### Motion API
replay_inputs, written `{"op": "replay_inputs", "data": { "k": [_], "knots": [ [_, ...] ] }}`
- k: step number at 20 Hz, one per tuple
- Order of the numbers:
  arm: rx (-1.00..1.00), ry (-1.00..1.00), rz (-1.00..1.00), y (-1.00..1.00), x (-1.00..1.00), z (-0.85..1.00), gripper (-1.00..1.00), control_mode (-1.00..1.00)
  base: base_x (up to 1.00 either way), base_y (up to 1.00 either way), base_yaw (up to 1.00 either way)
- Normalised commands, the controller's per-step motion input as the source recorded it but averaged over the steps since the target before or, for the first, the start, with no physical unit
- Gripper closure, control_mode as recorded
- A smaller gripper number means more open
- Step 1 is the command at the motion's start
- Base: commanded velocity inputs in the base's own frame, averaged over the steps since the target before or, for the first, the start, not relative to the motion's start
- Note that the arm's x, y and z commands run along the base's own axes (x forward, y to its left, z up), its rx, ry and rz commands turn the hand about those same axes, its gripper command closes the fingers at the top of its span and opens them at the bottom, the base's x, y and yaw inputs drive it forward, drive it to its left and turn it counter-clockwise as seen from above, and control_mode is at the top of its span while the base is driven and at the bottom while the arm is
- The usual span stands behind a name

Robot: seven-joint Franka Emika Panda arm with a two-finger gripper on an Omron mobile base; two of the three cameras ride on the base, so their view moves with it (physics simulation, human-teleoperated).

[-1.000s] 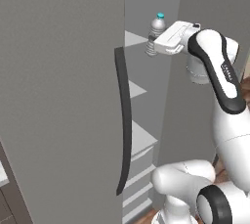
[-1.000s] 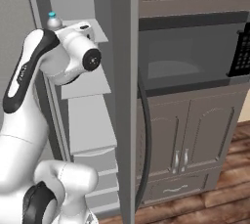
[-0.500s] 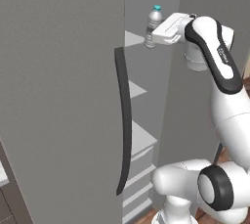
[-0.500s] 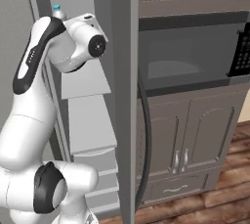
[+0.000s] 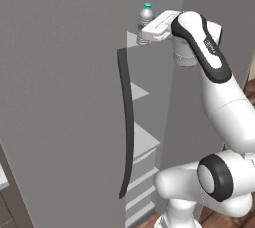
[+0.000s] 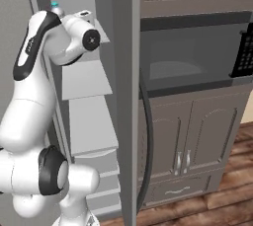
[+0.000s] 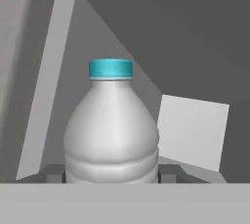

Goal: Take the bottled waters from the counter and place them in the freezer to freeze. Close the freezer door after placing the bottles.

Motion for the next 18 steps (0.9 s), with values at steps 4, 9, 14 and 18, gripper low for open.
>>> {"op": "replay_inputs", "data": {
  "k": [4,9,14,18],
  "knots": [
    [0.0,0.0,-0.08,0.15,0.31,0.0,1.0,-1.0,0.0,0.0,0.0],
    [0.03,0.0,-0.08,0.0,0.42,-0.02,1.0,-1.0,0.0,0.0,0.0],
    [0.03,0.0,-0.03,0.0,0.25,-0.07,1.0,-1.0,0.0,0.0,0.0],
    [0.03,0.05,-0.01,0.0,0.29,-0.21,1.0,-1.0,0.0,0.0,0.0]
  ]
}}
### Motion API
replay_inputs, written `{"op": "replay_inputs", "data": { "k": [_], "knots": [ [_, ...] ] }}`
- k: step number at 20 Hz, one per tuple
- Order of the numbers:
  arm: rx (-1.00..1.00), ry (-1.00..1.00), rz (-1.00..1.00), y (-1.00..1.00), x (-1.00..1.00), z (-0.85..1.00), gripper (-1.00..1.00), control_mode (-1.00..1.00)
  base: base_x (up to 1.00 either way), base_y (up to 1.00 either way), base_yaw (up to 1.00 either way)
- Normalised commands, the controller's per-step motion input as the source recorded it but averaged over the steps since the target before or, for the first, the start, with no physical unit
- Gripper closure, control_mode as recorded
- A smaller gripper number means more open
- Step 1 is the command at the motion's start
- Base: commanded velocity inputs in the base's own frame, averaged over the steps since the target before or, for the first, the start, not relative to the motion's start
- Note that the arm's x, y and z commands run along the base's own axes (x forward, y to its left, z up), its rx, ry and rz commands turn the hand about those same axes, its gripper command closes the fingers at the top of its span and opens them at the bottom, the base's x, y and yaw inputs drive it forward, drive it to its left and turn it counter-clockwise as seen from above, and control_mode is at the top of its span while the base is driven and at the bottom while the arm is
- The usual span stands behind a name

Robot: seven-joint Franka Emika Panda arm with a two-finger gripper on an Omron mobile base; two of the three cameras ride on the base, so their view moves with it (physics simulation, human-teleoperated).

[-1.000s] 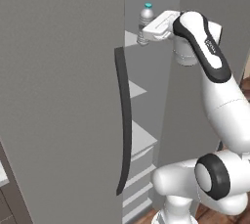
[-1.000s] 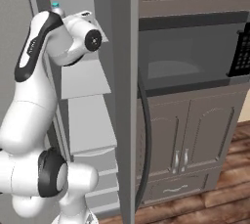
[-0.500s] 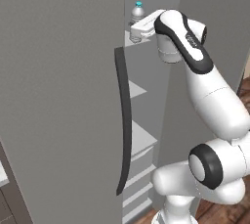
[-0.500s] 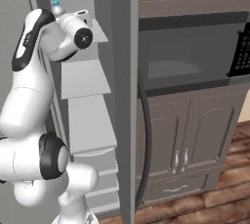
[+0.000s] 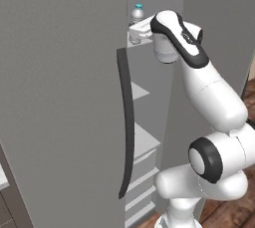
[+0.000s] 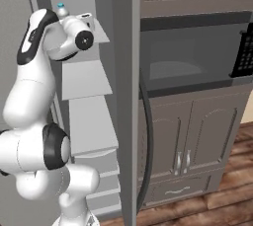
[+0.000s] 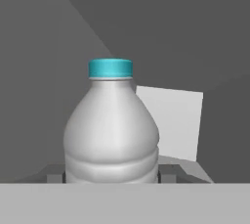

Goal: Take the bottled waters from the counter and place them in the freezer to freeze. Close the freezer door after placing the bottles.

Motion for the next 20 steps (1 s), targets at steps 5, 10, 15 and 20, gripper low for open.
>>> {"op": "replay_inputs", "data": {
  "k": [5,10,15,20],
  "knots": [
    [0.06,0.02,-0.01,0.0,0.33,-0.05,1.0,-1.0,0.0,0.0,0.0],
    [0.01,0.0,-0.01,0.0,0.28,0.0,1.0,-1.0,0.0,0.0,0.0],
    [0.0,0.04,0.0,0.04,0.25,-0.23,1.0,-1.0,0.0,0.0,0.0],
    [0.0,0.1,0.0,0.06,0.2,-0.47,1.0,-1.0,0.0,0.0,0.0]
  ]
}}
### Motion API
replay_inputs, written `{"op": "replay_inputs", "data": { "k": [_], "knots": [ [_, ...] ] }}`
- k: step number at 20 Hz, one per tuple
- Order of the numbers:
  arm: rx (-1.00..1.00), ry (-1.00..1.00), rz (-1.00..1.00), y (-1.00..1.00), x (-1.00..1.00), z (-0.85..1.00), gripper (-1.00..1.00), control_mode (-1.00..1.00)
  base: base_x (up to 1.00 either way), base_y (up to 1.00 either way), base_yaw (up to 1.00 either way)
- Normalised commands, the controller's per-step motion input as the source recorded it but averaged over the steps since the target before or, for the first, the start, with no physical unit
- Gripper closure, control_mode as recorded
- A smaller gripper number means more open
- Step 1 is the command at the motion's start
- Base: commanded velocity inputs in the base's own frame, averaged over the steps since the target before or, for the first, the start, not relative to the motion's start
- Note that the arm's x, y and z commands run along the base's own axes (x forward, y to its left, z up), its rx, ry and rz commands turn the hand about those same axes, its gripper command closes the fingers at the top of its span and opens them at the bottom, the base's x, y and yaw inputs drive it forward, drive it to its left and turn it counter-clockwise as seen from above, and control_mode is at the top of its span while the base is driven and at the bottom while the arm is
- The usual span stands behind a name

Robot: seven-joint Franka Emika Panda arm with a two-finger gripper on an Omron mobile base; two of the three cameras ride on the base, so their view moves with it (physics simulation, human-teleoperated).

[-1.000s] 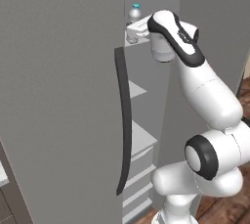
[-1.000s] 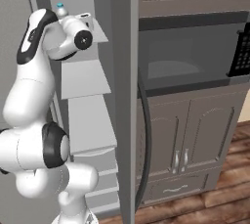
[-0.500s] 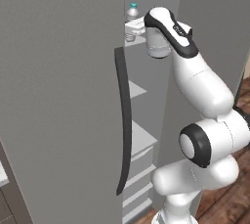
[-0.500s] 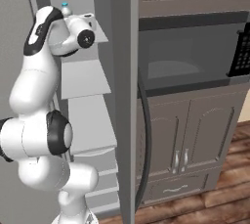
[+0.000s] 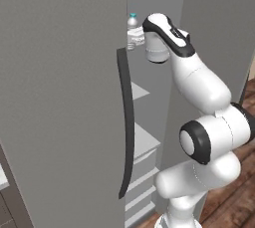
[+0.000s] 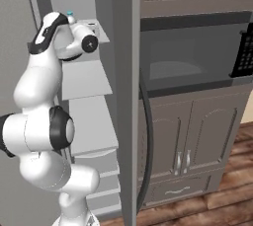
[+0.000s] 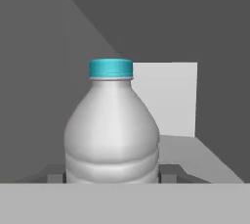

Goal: Take the bottled waters from the counter and place them in the freezer to freeze. Close the freezer door after placing the bottles.

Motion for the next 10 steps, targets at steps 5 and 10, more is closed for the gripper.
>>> {"op": "replay_inputs", "data": {
  "k": [5,10],
  "knots": [
    [0.0,0.08,0.0,0.06,0.26,-0.23,1.0,-1.0,0.0,0.0,0.0],
    [0.0,0.03,-0.07,0.05,0.01,0.82,1.0,-1.0,0.0,0.0,0.0]
  ]
}}
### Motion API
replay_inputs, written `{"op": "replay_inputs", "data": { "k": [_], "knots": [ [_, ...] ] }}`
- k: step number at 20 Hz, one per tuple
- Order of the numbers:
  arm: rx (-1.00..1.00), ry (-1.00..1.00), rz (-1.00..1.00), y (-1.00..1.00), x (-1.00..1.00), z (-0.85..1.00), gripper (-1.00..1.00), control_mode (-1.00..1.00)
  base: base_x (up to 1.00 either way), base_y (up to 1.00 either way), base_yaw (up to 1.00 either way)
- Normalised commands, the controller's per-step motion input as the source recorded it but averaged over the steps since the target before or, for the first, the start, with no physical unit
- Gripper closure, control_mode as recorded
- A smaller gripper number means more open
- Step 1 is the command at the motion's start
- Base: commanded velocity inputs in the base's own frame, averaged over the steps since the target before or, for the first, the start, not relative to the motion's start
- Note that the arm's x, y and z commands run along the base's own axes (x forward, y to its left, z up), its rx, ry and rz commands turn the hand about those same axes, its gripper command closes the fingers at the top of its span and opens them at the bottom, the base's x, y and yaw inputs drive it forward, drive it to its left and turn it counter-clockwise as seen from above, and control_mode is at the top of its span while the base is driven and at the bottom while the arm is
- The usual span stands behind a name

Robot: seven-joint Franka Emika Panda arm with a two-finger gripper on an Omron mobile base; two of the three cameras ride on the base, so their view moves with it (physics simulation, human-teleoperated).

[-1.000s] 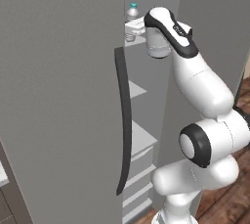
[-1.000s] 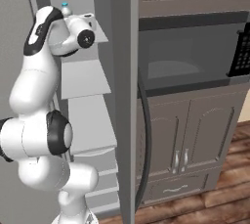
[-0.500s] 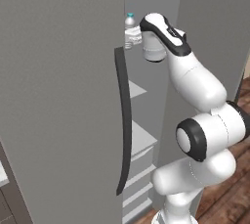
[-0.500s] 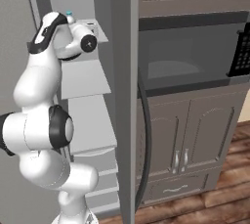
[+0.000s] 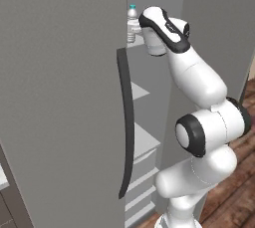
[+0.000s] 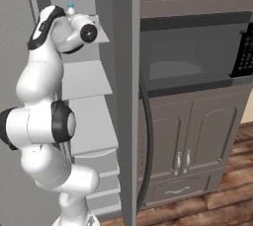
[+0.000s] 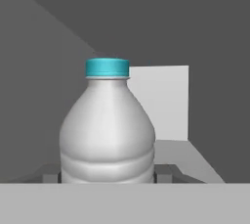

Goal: Take the bottled waters from the counter and place them in the freezer to freeze. Close the freezer door after placing the bottles.

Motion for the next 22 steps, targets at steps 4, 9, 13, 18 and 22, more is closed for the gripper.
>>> {"op": "replay_inputs", "data": {
  "k": [4,9,13,18,22],
  "knots": [
    [-0.01,0.0,-0.03,0.07,0.09,0.32,1.0,-1.0,0.0,0.0,0.0],
    [0.0,0.0,0.0,0.09,0.22,-0.05,1.0,-1.0,0.0,0.0,0.0],
    [0.06,0.0,-0.01,0.0,0.23,-0.2,1.0,-1.0,0.0,0.0,0.0],
    [0.06,0.0,0.0,0.0,0.19,-0.49,1.0,-1.0,0.0,0.0,0.0],
    [0.01,0.0,0.0,0.0,0.26,-0.46,1.0,-1.0,0.0,0.0,0.0]
  ]
}}
